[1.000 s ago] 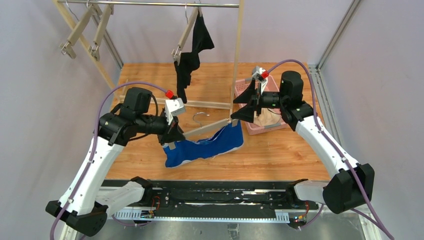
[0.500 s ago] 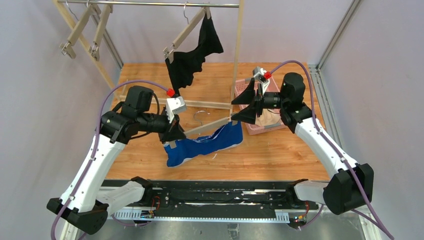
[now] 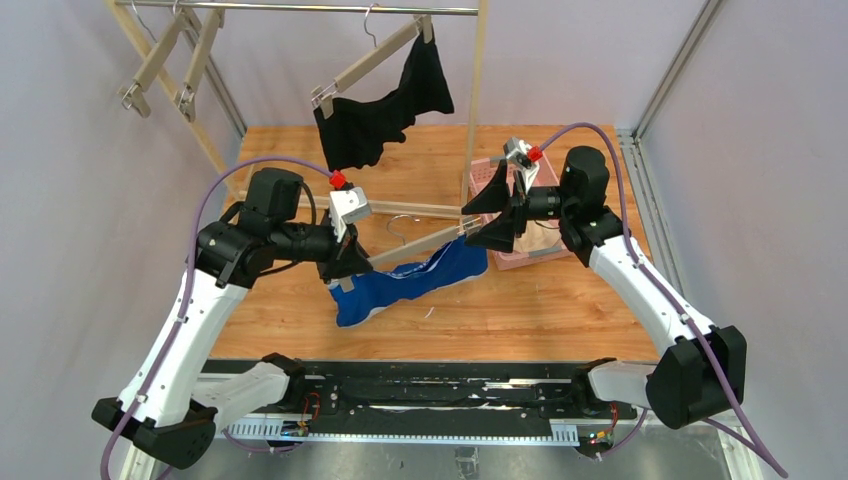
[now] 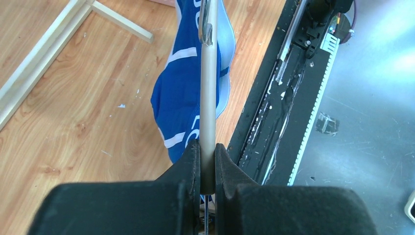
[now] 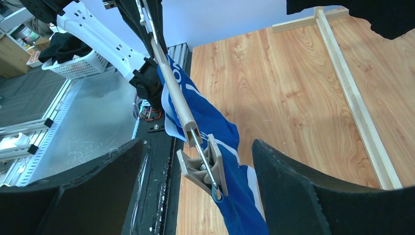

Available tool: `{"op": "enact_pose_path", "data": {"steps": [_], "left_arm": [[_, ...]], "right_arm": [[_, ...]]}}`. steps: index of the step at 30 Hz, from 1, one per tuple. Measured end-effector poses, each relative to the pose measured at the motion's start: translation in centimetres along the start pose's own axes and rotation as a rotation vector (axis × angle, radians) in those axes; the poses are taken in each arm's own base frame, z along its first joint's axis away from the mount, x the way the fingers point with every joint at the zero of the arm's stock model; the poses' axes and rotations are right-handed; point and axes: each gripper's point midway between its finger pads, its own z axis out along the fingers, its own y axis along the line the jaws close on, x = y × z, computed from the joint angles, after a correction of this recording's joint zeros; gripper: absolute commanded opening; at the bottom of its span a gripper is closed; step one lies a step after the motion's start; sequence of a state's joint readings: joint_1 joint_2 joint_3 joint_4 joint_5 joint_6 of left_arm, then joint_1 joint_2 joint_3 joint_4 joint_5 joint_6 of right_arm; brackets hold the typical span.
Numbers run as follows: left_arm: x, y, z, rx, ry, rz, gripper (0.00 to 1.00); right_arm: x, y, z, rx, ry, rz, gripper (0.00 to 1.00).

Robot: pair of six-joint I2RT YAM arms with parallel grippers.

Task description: Remove the underwear clipped to the hanger

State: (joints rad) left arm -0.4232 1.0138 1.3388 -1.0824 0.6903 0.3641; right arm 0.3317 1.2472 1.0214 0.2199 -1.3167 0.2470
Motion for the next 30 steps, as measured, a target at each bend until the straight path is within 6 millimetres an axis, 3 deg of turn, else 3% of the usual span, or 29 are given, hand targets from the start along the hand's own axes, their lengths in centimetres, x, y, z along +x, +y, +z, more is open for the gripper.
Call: {"op": "enact_pose_path", "data": {"steps": [7, 11, 15, 17, 18, 20, 21, 22, 23, 24, 25, 30], "left_arm": [[-0.2, 0.0, 0.0, -0.002, -0.006, -0.004, 0.00], [-0.2, 0.0, 0.0, -0.002, -0.006, -0.006, 0.00], [-0.3, 0.0, -0.1, -0.003, -0.010, -0.008, 0.00], [-0.4, 0.0, -0.1, -0.004, -0.014, -0.008, 0.00], [-0.4, 0.0, -0.1, -0.006, -0.015, -0.009, 0.00], [-0.2, 0.0, -0.1, -0.009, -0.010, -0.016, 0.00], [-0.2, 0.0, -0.1, -0.008, -0.007, -0.018, 0.00], [0.0, -0.1, -0.1, -0.006, -0.004, -0.022, 0.00], [0.1, -0.1, -0.1, -0.006, -0.001, -0.025, 0.00], [0.1, -0.1, -0.1, -0.006, -0.001, -0.026, 0.00], [0.1, -0.1, 0.0, -0.005, -0.003, -0.026, 0.00], [-0.3, 0.0, 0.1, -0.005, -0.019, -0.016, 0.00]], "right_arm": [[0.0, -0.1, 0.0, 0.005, 0.000, -0.010, 0.84], [0.1, -0.4, 0.0, 0.018, -0.001, -0.009, 0.71], [0.1, -0.6, 0.0, 0.024, -0.001, -0.014, 0.46], [0.2, -0.7, 0.1, 0.026, 0.000, -0.009, 0.25], [0.3, -0.9, 0.1, 0.026, 0.002, -0.001, 0.05], [0.5, -1.1, 0.2, 0.026, 0.004, 0.006, 0.00], [0.6, -1.2, 0.2, 0.026, 0.005, 0.011, 0.00], [0.7, -1.3, 0.2, 0.023, 0.008, 0.022, 0.07], [0.8, -1.3, 0.2, 0.021, 0.009, 0.025, 0.26], [0.8, -1.3, 0.3, 0.018, 0.010, 0.027, 0.59], [0.8, -1.3, 0.3, 0.017, 0.010, 0.030, 0.73], [0.8, -1.1, 0.8, 0.025, 0.010, 0.021, 0.77]]}}
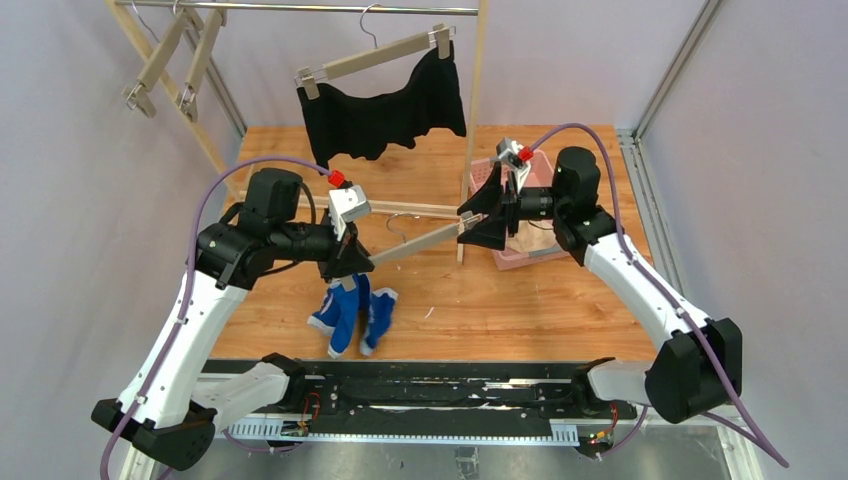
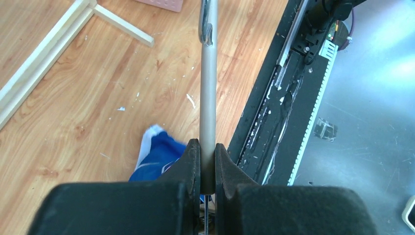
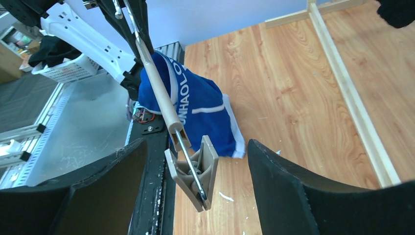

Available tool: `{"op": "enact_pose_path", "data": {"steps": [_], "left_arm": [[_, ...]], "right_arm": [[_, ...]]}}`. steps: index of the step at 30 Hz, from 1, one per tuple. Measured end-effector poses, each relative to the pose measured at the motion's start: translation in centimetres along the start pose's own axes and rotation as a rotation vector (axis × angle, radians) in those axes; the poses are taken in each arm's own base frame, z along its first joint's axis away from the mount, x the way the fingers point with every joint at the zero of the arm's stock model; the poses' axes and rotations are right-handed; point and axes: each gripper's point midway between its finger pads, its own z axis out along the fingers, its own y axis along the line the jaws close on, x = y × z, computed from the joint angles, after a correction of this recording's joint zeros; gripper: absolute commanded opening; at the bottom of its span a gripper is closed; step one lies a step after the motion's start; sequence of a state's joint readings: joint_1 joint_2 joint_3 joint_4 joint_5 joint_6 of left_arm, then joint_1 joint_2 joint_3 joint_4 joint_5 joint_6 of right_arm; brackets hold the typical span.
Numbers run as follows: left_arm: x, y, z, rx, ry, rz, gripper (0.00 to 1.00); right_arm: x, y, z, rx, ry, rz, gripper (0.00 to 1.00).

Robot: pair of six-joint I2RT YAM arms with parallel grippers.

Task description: Remove the underwear clipped to the hanger

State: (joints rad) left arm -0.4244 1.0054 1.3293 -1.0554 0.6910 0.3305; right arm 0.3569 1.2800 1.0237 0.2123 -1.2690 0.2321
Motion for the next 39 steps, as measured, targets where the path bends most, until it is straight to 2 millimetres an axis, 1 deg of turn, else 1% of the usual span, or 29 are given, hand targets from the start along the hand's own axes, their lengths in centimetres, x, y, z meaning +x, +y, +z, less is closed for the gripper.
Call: {"op": "enact_pose_path", "data": {"steps": [4, 8, 11, 13, 14, 15, 18, 21, 23, 26, 28, 36, 39], "left_arm": [[-0.5, 0.1, 0.1, -0.005, -0.017, 0.003, 0.00], [-1.7, 0.4, 0.2, -0.015, -0.060, -0.007, 0.00], [-3.3, 0.7, 0.2, -0.030, -0.121, -0.016, 0.00], [-4.5, 0.9, 0.2, -0.036, -0.162, -0.021, 0.00], [-5.5, 1.0, 0.2, -0.040, -0.196, -0.024, 0.00], [-5.9, 1.0, 0.1, -0.040, -0.210, -0.024, 0.00], [-8.0, 1.4, 0.1, -0.043, -0.282, -0.027, 0.00], [-10.0, 1.5, 0.1, -0.034, -0.356, -0.029, 0.00], [-11.2, 1.3, 0.1, -0.015, -0.415, -0.031, 0.00], [-12.0, 1.0, 0.3, 0.021, -0.471, -0.046, 0.00], [-12.1, 0.7, 0.6, 0.043, -0.490, -0.055, 0.00], [-12.0, -0.6, 1.3, 0.128, -0.536, -0.085, 0.00], [-11.7, -1.0, 1.6, 0.148, -0.542, -0.092, 0.00]], "right_arm": [[-0.9, -0.1, -0.2, 0.058, -0.024, -0.032, 0.77], [-1.9, 0.1, -1.0, 0.157, -0.081, -0.090, 0.78], [-2.3, 0.3, -1.7, 0.231, -0.145, -0.126, 0.77], [-2.4, 0.2, -2.2, 0.287, -0.190, -0.140, 0.74], [-2.5, 0.1, -2.5, 0.322, -0.218, -0.144, 0.72], [-2.6, 0.0, -2.7, 0.346, -0.238, -0.147, 0.70], [-3.3, 0.0, -2.9, 0.384, -0.308, -0.162, 0.63], [-4.1, -0.1, -2.7, 0.388, -0.364, -0.171, 0.62], [-5.1, 0.0, -2.4, 0.373, -0.408, -0.181, 0.62], [-6.5, 0.1, -2.0, 0.344, -0.478, -0.198, 0.63], [-7.4, 0.2, -1.9, 0.322, -0.533, -0.207, 0.63], [-10.4, 0.3, -1.1, 0.196, -0.685, -0.186, 0.63], [-11.2, 1.0, -0.9, 0.161, -0.706, -0.188, 0.63]]}}
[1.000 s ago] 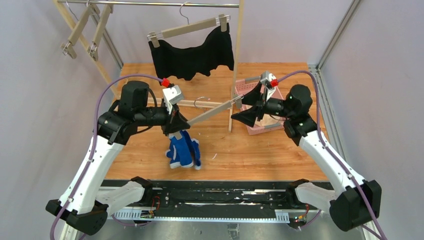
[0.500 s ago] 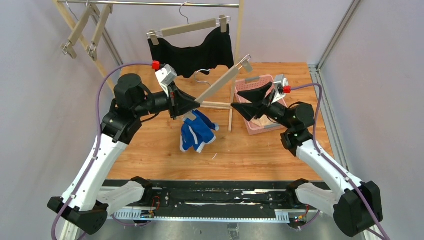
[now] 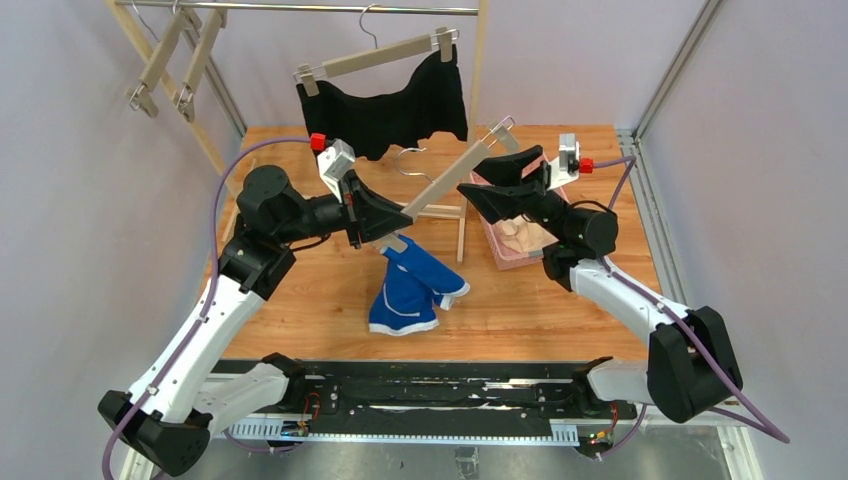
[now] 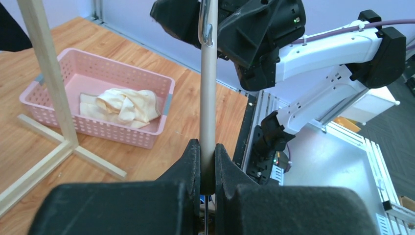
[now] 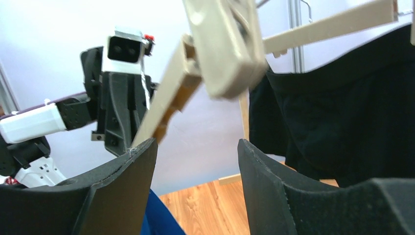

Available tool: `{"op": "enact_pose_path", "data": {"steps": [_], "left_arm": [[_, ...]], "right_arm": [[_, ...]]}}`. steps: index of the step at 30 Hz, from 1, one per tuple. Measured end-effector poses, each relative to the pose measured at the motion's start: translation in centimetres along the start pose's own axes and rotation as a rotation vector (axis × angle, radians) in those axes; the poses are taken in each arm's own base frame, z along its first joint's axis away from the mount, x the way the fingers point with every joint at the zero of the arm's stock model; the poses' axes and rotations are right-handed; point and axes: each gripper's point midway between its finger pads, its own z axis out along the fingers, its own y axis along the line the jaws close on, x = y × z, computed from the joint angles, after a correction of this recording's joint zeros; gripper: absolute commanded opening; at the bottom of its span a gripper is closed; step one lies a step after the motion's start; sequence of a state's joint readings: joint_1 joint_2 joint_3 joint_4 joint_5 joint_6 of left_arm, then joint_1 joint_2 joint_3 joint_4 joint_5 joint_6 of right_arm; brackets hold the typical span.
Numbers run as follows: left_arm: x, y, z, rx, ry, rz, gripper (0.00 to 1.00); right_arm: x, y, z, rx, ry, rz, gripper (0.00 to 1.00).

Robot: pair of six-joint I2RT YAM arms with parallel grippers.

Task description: Remove the underwear clipped to the hanger

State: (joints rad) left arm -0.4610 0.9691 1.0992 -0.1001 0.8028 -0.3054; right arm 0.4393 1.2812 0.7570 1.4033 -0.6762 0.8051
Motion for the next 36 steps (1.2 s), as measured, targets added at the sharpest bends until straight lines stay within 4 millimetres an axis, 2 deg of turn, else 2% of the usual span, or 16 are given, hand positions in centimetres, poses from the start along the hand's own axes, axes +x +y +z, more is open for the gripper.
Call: {"op": "enact_pose_path", "data": {"steps": [8, 13, 17, 21, 25, 27, 29, 33, 36], "left_arm": [[0.8, -0.5, 0.4, 0.026, 0.008, -0.014, 0.00], [0.7, -1.0, 0.6, 0.043, 0.006, -0.008, 0.00], [0.6, -0.9, 0.7, 0.033, -0.002, -0.005, 0.00], [0.4, -0.7, 0.9, 0.019, -0.013, -0.003, 0.00], [0.4, -0.8, 1.3, 0.025, -0.016, 0.000, 0.00], [0.3, -0.7, 1.5, 0.020, -0.020, 0.002, 0.00], [0.3, -0.5, 1.7, 0.014, -0.022, 0.002, 0.00], [0.1, -0.5, 1.8, 0.020, -0.032, 0.031, 0.02], [0.1, -0.5, 1.8, 0.020, -0.033, 0.039, 0.18]], "right_arm": [[-1.6, 1.7, 0.9, -0.065, -0.046, -0.016, 0.63], [-2.0, 2.1, 1.6, -0.088, -0.056, -0.015, 0.57], [-1.9, 2.0, 1.9, -0.095, -0.055, -0.005, 0.48], [-1.9, 2.2, 2.3, -0.109, -0.056, 0.004, 0.46], [-1.7, 2.6, 2.6, -0.127, -0.053, 0.018, 0.35], [-1.7, 2.8, 2.6, -0.135, -0.050, 0.025, 0.22], [-1.7, 3.0, 2.7, -0.146, -0.047, 0.038, 0.03], [-2.2, 3.7, 3.0, -0.164, -0.050, 0.077, 0.01], [-2.2, 3.7, 3.0, -0.165, -0.051, 0.086, 0.01]]}}
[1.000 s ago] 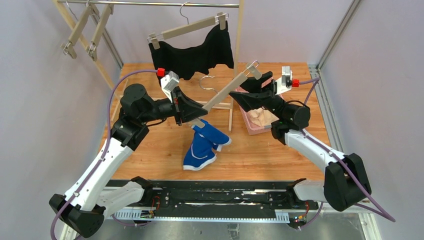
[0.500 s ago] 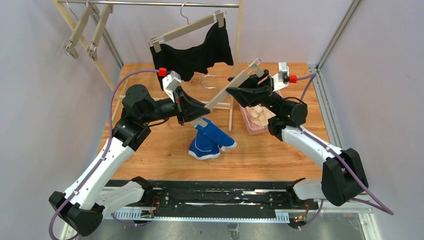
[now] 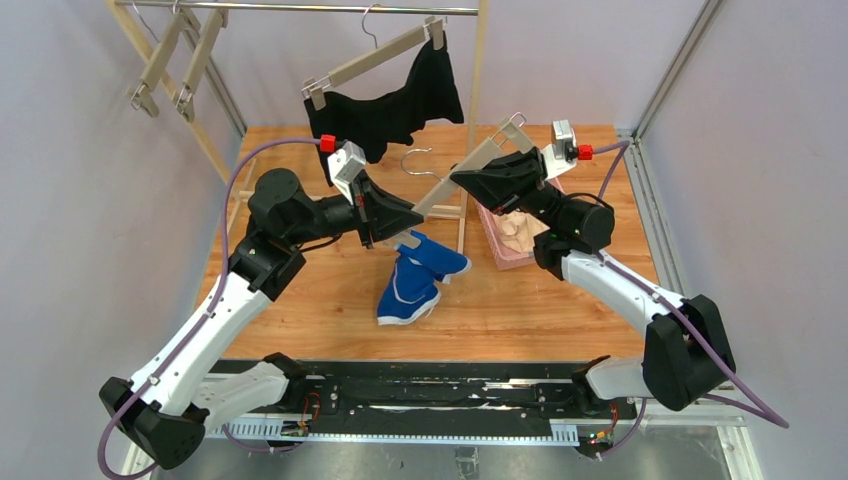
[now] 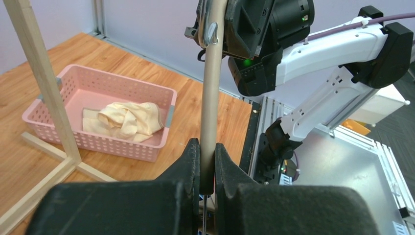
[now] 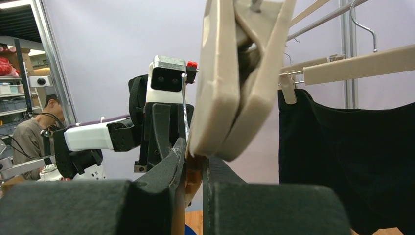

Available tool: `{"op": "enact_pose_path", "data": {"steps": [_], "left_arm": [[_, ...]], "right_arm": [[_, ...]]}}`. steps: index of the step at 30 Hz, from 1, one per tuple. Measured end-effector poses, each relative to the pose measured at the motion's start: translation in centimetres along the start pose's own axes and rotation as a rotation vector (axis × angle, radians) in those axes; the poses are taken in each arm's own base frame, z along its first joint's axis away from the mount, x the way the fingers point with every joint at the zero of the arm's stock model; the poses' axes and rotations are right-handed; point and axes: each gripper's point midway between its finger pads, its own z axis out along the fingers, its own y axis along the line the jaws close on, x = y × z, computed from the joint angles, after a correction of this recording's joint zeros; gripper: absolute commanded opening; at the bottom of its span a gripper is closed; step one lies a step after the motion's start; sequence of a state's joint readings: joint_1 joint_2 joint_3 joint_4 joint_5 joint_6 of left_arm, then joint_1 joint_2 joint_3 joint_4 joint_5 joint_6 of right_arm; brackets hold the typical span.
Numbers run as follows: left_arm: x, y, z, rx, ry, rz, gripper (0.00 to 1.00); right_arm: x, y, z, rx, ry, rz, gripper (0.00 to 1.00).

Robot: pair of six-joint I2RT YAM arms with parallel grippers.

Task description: Remove the underwear clipped to the hanger

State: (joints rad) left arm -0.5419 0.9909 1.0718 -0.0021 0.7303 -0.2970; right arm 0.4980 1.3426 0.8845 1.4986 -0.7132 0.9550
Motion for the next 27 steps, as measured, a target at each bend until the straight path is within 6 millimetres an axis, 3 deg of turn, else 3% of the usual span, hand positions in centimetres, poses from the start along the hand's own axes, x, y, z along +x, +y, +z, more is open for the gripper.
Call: {"op": "enact_pose_path", "data": {"steps": [3, 10, 16, 22, 27], "left_arm": [[0.0, 0.2, 0.0, -0.013, -0.005, 0.002, 0.38], [0.3, -0.1, -0.5, -0.028, -0.007, 0.022, 0.70], [0.4, 0.1, -1.6, -0.084, -0.001, 0.075, 0.76], [0.7, 1.5, -2.4, -0.179, 0.008, 0.107, 0.78], [1.9, 2.6, -2.4, -0.217, 0.037, 0.097, 0.71]], "right_arm": [[0.0, 0.1, 0.0, -0.002, 0.002, 0.001, 0.01], [0.5, 0.1, 0.0, -0.009, 0.020, -0.020, 0.01], [0.3, 0.3, 0.0, -0.011, 0.020, -0.028, 0.01], [-0.4, 1.1, 0.1, -0.024, 0.011, -0.038, 0.01], [-0.9, 1.9, 0.1, -0.038, 0.004, -0.048, 0.01]]}}
